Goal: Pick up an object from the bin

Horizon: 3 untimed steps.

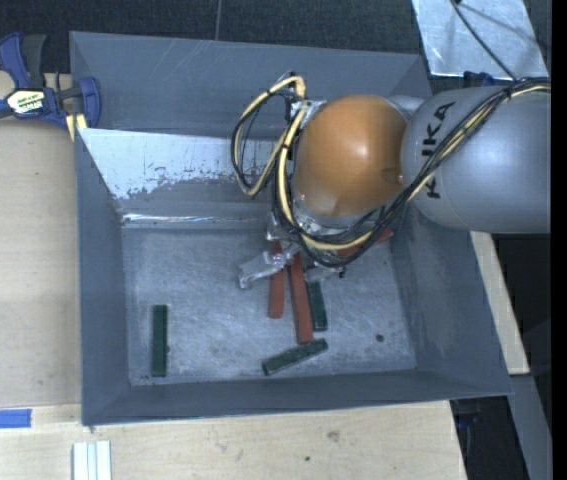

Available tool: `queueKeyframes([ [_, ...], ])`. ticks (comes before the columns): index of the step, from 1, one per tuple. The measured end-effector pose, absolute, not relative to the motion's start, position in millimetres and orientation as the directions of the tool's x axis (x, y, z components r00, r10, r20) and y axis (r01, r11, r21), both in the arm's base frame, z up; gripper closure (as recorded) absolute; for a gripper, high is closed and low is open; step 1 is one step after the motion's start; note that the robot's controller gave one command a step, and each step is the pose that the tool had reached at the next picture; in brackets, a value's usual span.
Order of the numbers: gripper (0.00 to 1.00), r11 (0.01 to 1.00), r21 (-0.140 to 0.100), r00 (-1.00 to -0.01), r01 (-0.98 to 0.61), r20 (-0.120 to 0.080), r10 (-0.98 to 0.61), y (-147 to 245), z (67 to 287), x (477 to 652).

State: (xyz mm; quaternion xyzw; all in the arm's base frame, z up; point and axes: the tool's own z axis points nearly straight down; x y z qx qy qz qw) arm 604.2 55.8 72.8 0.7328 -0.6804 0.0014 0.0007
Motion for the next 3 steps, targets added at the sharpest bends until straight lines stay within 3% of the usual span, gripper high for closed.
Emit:
queueKeyframes([
  [1, 0.0, -0.07, -0.002, 0.07, -0.998, -0.001, -0.998, 55, 74, 605.2],
  [2, 1.0, -0.069, -0.003, 0.069, -0.998, 0.004, -0.998, 53, 78, 607.1],
  [3, 1.0, -0.066, -0.01, 0.066, -0.998, -0.001, -0.998, 53, 155, 609.2],
])
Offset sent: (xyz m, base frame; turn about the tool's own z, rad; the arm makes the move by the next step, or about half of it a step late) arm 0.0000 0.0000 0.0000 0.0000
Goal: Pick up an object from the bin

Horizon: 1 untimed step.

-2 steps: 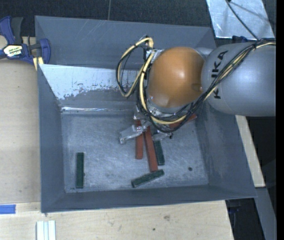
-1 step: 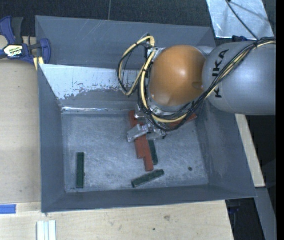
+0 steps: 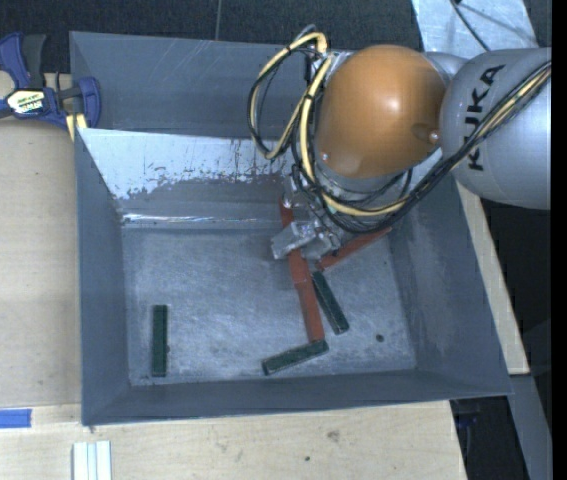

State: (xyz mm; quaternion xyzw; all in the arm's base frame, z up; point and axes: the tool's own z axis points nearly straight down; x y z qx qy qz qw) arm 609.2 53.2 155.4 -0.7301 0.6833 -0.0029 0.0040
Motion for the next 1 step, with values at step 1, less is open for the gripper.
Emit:
queueKeyframes([
  [1, 1.0, -0.064, -0.007, 0.064, -0.998, -0.002, -0.998, 53.4, 197.4, 611.0],
])
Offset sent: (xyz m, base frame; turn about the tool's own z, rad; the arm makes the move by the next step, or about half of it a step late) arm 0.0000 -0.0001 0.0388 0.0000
